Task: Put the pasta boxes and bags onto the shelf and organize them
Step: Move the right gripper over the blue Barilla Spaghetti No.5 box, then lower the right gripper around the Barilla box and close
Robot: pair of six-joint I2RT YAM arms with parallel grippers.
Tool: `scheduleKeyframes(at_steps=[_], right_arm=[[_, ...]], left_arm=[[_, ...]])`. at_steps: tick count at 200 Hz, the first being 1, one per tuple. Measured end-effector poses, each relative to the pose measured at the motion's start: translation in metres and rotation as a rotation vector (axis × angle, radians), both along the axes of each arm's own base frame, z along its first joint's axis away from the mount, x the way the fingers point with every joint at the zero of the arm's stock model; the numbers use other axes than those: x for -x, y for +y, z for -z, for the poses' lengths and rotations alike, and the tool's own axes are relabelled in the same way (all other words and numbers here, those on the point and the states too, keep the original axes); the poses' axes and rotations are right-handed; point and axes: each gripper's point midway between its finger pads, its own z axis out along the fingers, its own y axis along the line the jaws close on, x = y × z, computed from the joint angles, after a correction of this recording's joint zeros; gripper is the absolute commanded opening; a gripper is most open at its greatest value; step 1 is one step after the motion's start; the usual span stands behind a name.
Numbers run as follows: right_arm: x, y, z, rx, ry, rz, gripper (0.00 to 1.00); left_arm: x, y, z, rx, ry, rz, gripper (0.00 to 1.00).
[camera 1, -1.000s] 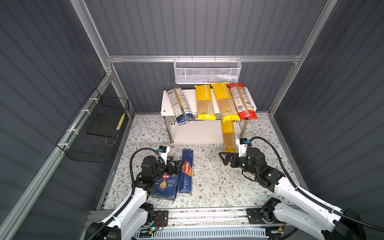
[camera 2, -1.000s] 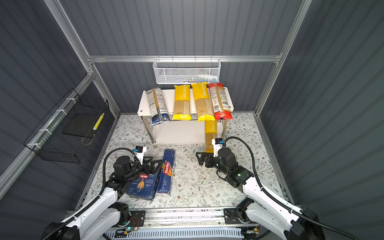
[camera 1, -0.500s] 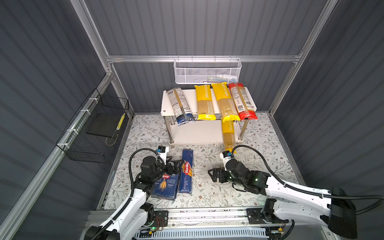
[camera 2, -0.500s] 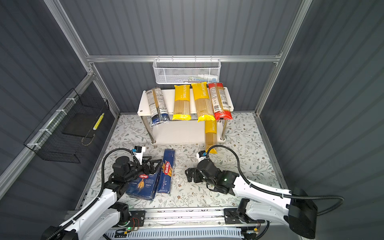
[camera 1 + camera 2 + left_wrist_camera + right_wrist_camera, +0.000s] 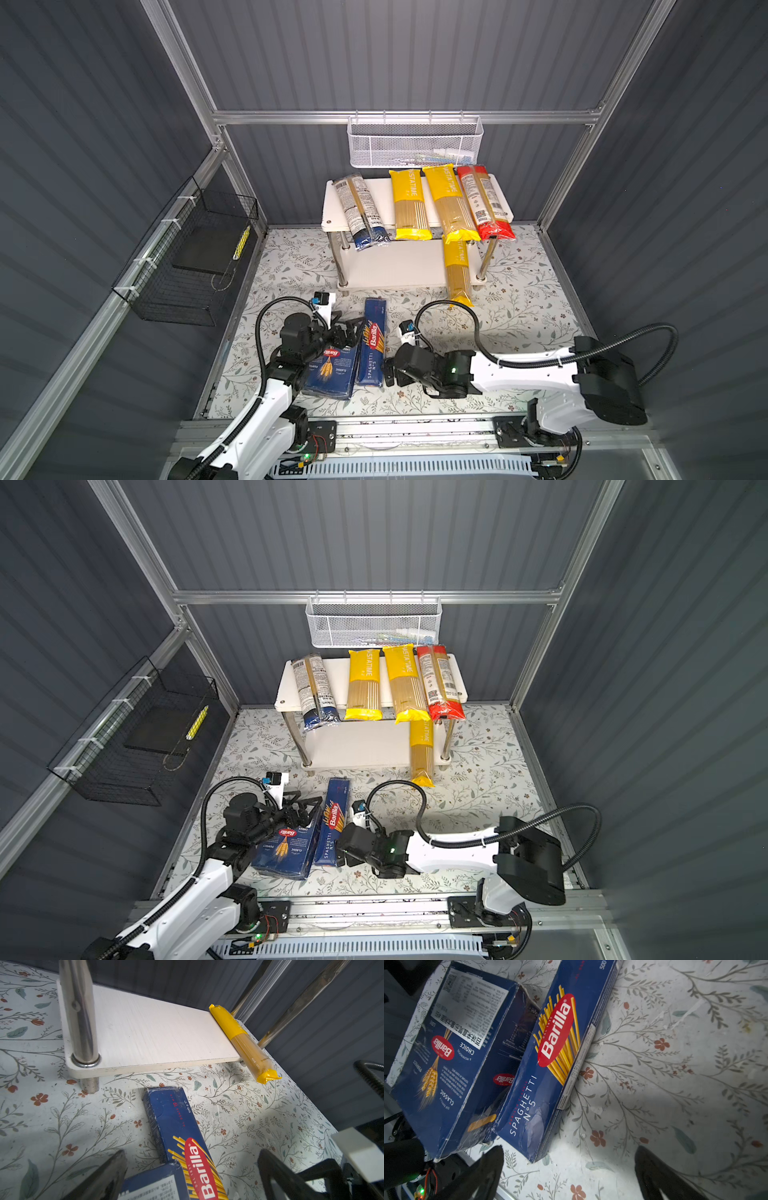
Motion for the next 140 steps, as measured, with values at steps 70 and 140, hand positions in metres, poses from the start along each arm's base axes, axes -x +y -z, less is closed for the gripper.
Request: scheduleKeyframes(at_steps=[70,140], right_arm=[[0.001,0.015,0.007,-0.001,0.014,0.031,0.99],[0.008,0.017,0.048,0.083,0.109,0.053,0.99]], left_arm=[[0.0,0.0,0.002,-0.002,0.006,0.0,0.99],[0.0,0.0,0.002,-0.002,0.007,0.0,1.0]])
